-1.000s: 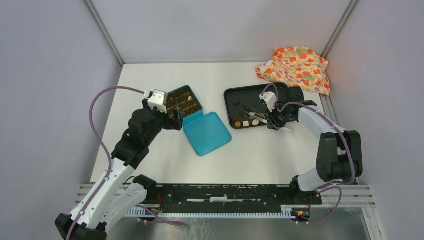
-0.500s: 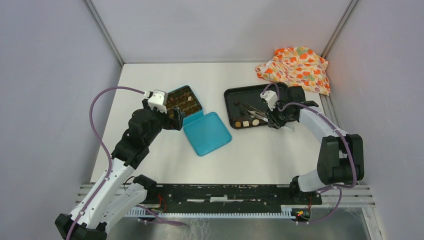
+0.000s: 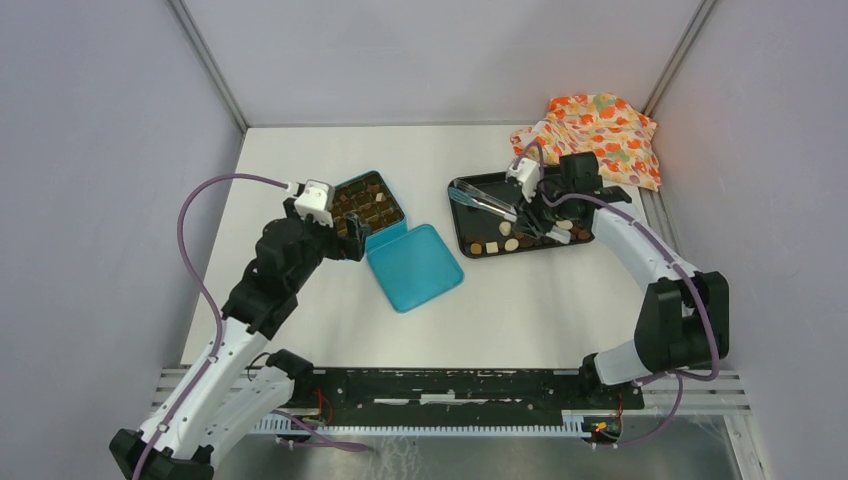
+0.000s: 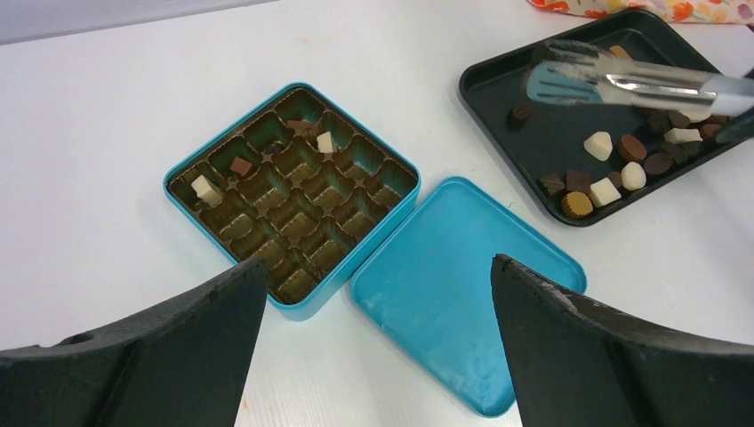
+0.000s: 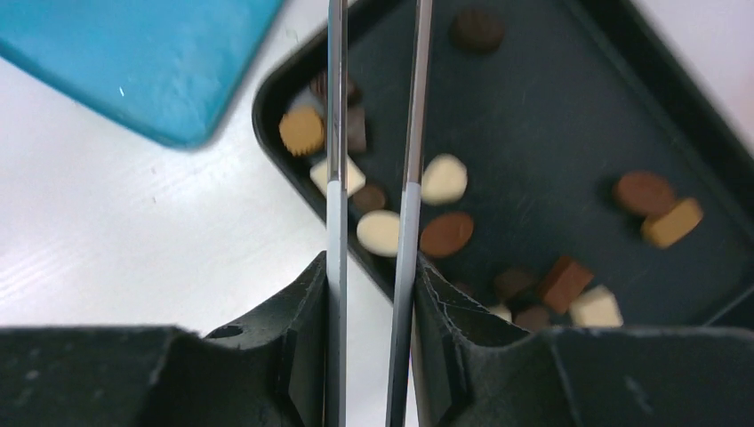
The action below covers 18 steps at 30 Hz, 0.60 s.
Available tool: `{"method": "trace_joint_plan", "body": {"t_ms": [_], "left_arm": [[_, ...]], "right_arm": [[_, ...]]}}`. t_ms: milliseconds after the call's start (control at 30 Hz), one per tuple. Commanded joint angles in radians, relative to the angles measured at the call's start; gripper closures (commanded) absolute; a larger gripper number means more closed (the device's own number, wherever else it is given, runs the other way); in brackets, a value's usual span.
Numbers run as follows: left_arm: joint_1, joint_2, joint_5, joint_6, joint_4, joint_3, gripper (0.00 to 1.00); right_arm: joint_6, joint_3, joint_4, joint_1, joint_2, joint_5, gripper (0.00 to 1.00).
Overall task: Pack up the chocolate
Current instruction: Pick up the fake chocolate from the plate.
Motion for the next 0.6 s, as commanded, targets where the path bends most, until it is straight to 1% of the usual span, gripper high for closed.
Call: {"method": "trace_joint_plan", "body": {"t_ms": [0,200,333,567], "left_arm": [[0.005,-0.017,0.013,0.0,0.016,0.024,0.0],[0.004,-0.027,0.006,0.001,0.014,0.023,0.0],[0.005,-0.027,0.002,0.0,0.014,0.022,0.0],[0.005,-0.03,-0.005,0.002,0.014,0.023,0.0]], "right_arm": [[0.029,0.188,0.034,0.068,0.06,-0.076,0.89],[0.078,0.379,0.038,0.182,0.189,-0.022,0.89],[0.092,0.527,0.002,0.245,0.295,0.001,0.88],[0.117,0.694,-0.028,0.322,0.432,0.037,0.87]]}}
